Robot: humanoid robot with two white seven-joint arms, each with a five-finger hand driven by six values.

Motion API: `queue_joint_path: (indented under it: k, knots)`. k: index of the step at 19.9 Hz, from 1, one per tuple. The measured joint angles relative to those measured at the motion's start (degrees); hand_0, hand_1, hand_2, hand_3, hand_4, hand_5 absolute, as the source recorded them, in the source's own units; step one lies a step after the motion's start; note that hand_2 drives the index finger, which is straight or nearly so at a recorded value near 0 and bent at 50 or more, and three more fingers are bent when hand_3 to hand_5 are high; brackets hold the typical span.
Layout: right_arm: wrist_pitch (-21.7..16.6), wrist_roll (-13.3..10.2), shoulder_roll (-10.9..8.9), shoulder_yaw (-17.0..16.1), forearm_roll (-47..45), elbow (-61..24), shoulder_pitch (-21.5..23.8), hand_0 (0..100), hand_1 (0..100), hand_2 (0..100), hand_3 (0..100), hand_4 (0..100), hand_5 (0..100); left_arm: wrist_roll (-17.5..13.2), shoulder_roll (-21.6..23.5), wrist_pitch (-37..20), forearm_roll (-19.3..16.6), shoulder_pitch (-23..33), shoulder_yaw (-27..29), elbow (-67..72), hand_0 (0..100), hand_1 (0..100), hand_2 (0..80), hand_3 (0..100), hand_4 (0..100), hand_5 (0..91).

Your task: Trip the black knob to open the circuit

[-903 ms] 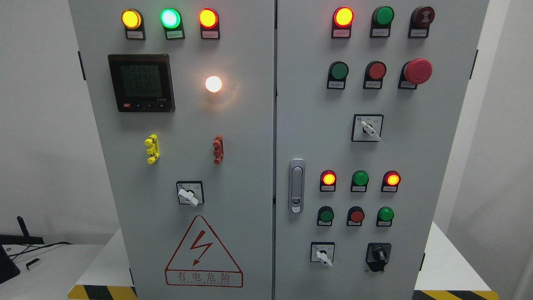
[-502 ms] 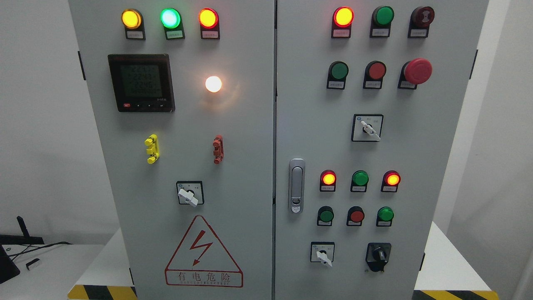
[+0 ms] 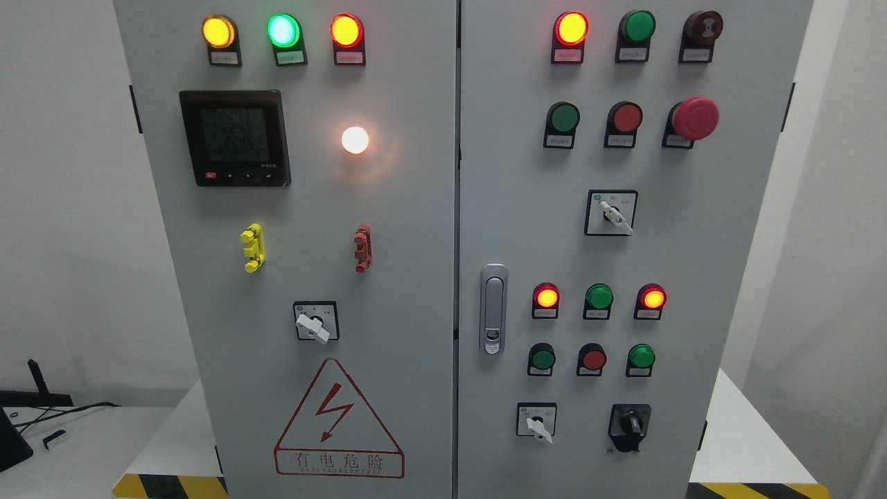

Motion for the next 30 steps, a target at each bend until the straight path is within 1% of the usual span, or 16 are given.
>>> queue_joint_path:
  k: [5,9,15,18,22,24,27,30]
  knots:
    - [0.28,0.03,-0.15,0.25,2.3,-9.59,5.33,43,65,52,85,77,75,0.0,0.0,0.0,0.0,0.0,0.0,0.0,12,39,0.0,0,0,0.0]
    - [0.71,0.21,-0.67,0.38,3.96,-18.38,9.57,43,65,52,85,77,75,0.0,0.0,0.0,0.0,0.0,0.0,0.0,12,39,0.0,0,0,0.0]
    - [4.48,0.06,-1.56,0.5,4.91,-32.31,14.22,43,66,52,85,77,75,0.0,0.0,0.0,0.0,0.0,0.0,0.0,12,39,0.0,0,0,0.0]
    - [7.08,0.01,-1.91,0.52,5.09,-39.22,15.45,43,66,52,85,77,75,0.0,0.0,0.0,0.0,0.0,0.0,0.0,12,39,0.0,0,0,0.0]
    - [9.52,0.0,-2.31,0.58,5.21,-47.84,16.35,43,66,52,85,77,75,0.0,0.0,0.0,0.0,0.0,0.0,0.0,12,39,0.0,0,0,0.0]
    - [10.83,-0.01,-2.89,0.59,5.15,-51.88,16.6,43,66,52,85,77,75,0.0,0.0,0.0,0.0,0.0,0.0,0.0,12,39,0.0,0,0,0.0]
    - [12.57,-0.03,-3.65,0.18,5.04,-57.04,16.63,43,67,53,85,77,75,0.0,0.0,0.0,0.0,0.0,0.0,0.0,12,39,0.0,0,0,0.0]
    - [14.83,-0.03,-4.22,-0.27,4.19,-61.56,15.63,43,67,53,85,77,76,0.0,0.0,0.0,0.0,0.0,0.0,0.0,12,39,0.0,0,0,0.0]
